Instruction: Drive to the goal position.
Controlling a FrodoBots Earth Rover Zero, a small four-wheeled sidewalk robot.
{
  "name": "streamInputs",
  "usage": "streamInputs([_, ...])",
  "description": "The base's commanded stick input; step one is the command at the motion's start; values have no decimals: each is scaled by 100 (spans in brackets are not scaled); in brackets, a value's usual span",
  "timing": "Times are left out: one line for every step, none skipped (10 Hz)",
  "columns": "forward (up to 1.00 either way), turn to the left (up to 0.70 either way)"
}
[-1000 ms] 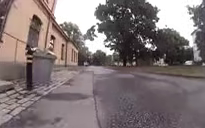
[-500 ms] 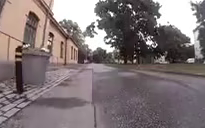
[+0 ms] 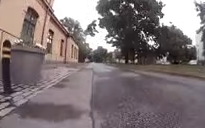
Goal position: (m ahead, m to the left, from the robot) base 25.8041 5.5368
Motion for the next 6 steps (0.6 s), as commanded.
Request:
streamInputs([70,0])
streamInputs([70,0])
streamInputs([70,0])
streamInputs([70,0])
streamInputs([70,0])
streamInputs([70,0])
